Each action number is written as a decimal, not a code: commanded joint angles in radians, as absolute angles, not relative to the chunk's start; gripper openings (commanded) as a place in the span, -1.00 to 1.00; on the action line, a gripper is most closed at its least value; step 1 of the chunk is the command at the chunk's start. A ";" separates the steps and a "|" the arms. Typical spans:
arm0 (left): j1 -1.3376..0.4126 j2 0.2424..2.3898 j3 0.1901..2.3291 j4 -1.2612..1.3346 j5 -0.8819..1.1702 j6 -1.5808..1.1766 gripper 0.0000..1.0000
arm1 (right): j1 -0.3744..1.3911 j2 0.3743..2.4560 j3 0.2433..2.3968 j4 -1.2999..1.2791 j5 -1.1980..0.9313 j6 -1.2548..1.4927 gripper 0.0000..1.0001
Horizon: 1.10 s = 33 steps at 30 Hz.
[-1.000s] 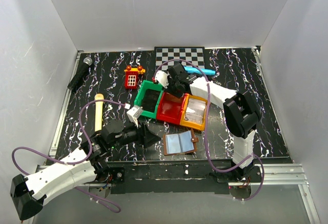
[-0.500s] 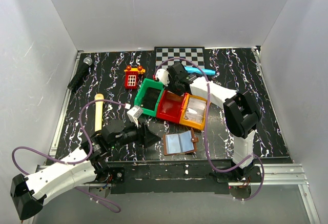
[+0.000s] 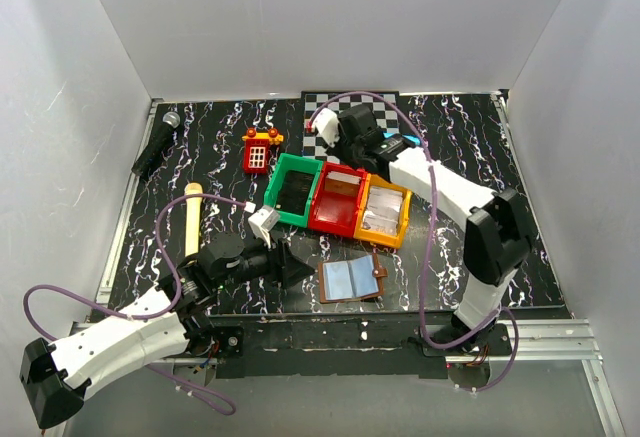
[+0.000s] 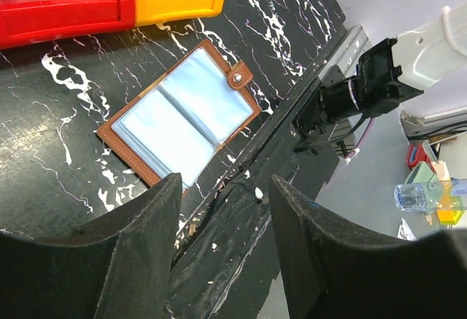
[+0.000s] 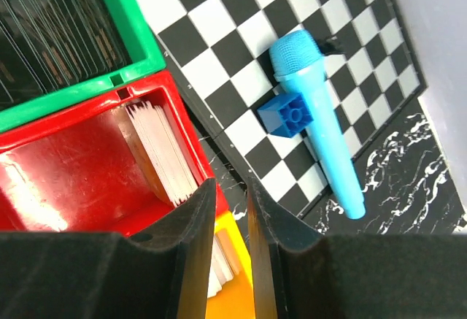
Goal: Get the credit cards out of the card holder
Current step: Place the credit card in the storage box, then remove the credit card from the card holder.
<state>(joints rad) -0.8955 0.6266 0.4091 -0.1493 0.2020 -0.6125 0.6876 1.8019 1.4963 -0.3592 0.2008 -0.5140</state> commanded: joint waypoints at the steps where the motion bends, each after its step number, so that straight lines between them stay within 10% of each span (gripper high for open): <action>1: -0.890 0.626 0.456 -0.144 0.192 -0.600 0.01 | 0.689 1.678 1.508 -0.333 0.207 -0.384 -0.36; 6: -0.888 0.634 0.459 -0.137 0.173 -0.606 0.04 | 0.689 1.510 1.425 -0.357 0.235 -0.111 -0.34; 12: -0.890 0.644 0.442 -0.120 0.095 -0.663 0.11 | 0.689 1.295 1.284 -0.474 0.256 0.237 0.23; 14: -0.888 0.641 0.430 -0.114 0.069 -0.690 0.18 | 0.681 1.212 1.203 -0.511 0.267 0.380 0.76; 21: -0.887 0.620 0.394 -0.147 0.015 -0.844 0.77 | 0.673 0.947 0.884 -0.466 0.008 0.435 0.79; 33: -0.911 0.732 0.284 -0.015 0.106 -0.979 0.53 | 0.758 0.850 0.620 -0.578 -0.005 0.623 0.24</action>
<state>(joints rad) -0.8936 0.6991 0.3035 -0.0700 0.0868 -0.9146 0.7341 0.8627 0.6533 -0.5457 -0.0185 0.5385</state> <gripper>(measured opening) 0.780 0.623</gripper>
